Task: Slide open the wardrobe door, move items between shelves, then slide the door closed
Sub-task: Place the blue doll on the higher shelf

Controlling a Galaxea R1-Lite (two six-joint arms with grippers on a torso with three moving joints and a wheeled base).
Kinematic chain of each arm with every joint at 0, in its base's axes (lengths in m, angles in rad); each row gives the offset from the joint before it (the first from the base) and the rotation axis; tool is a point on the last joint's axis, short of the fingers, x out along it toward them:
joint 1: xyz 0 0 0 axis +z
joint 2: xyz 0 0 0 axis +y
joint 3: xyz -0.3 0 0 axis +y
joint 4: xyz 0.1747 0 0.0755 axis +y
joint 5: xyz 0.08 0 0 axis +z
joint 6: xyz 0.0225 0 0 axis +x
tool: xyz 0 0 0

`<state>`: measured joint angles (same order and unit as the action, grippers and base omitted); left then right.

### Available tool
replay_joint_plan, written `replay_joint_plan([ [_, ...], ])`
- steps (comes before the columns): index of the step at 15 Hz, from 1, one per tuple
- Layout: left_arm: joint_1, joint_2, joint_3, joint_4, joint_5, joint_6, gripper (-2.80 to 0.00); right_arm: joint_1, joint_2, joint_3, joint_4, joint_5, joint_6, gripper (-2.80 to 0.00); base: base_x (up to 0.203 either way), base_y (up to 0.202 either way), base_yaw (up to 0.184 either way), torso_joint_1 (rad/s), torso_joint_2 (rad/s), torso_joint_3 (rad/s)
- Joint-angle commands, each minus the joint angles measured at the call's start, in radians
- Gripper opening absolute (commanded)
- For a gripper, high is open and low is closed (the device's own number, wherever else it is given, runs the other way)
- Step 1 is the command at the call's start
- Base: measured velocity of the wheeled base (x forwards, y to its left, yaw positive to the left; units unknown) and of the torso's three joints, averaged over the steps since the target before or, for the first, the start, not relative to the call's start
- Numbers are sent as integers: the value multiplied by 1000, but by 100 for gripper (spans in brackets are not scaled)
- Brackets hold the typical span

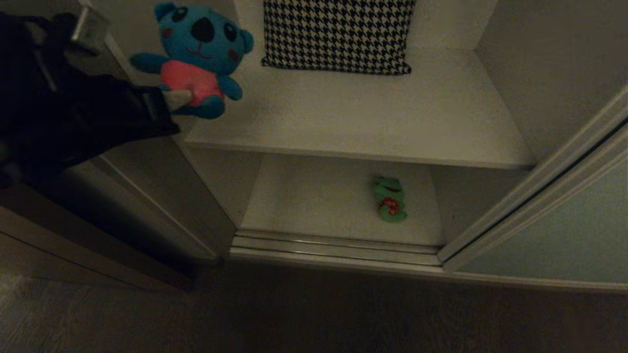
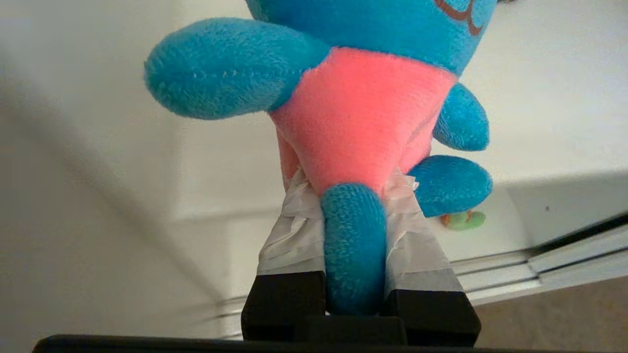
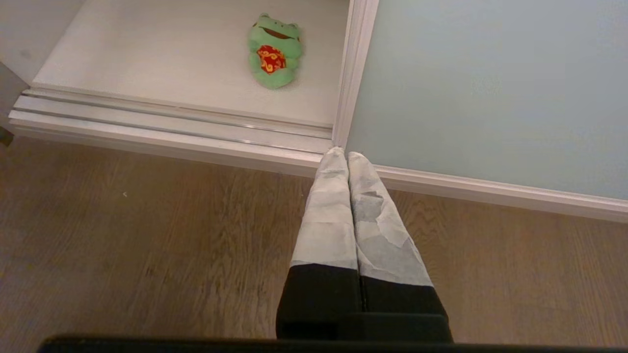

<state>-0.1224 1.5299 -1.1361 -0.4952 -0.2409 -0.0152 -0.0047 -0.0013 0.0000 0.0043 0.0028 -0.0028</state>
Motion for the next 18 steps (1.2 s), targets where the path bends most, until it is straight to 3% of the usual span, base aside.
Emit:
replay_joint_plan([
  [1, -32, 205, -94, -8, 0, -16, -280, 0, 1, 0, -1, 0, 0, -280, 0, 0, 0, 0, 0, 0],
  [7, -86, 396, -338, -23, 133, -62, -280, 0, 0, 0, 0, 0, 0, -280, 0, 0, 0, 0, 0, 0],
  [18, -82, 553, -563, -12, 199, -55, -280, 0, 1, 0, 0, 0, 0, -280, 0, 0, 0, 0, 0, 0],
])
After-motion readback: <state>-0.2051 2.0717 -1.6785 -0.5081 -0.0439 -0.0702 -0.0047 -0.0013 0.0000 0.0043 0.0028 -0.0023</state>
